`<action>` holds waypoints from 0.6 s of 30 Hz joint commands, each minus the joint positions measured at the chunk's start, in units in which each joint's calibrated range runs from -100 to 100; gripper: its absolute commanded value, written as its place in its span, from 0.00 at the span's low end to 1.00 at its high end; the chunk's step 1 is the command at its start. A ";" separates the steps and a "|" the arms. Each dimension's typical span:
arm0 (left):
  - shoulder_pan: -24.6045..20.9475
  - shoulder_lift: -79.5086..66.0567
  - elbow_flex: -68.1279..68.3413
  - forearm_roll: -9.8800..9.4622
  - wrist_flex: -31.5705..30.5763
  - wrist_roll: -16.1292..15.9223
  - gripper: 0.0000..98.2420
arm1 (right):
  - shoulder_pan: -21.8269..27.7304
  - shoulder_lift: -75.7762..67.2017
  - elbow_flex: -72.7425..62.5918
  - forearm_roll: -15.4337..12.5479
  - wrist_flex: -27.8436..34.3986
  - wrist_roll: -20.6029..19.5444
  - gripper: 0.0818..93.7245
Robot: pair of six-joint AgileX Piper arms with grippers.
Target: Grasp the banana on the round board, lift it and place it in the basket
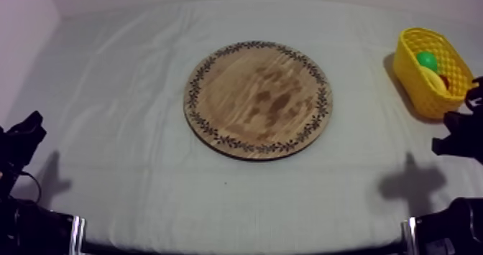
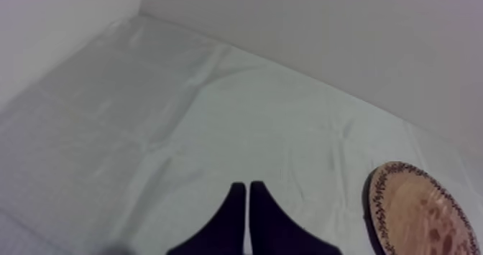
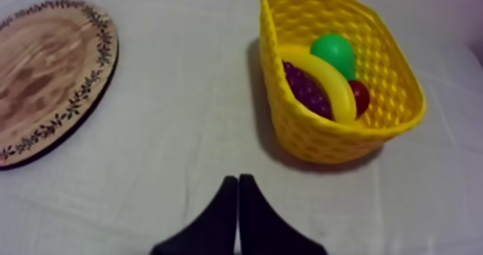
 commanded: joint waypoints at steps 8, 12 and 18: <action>-0.01 0.03 0.04 0.02 0.02 0.00 0.00 | -2.61 -14.66 5.67 0.68 1.25 -4.08 0.01; -0.01 0.03 0.04 0.02 0.02 -0.02 0.00 | -2.71 -15.35 7.20 0.91 -4.10 -6.53 0.01; -0.01 0.03 0.04 0.02 0.02 -0.02 0.00 | -2.74 -15.56 7.90 0.73 -7.19 -5.31 0.01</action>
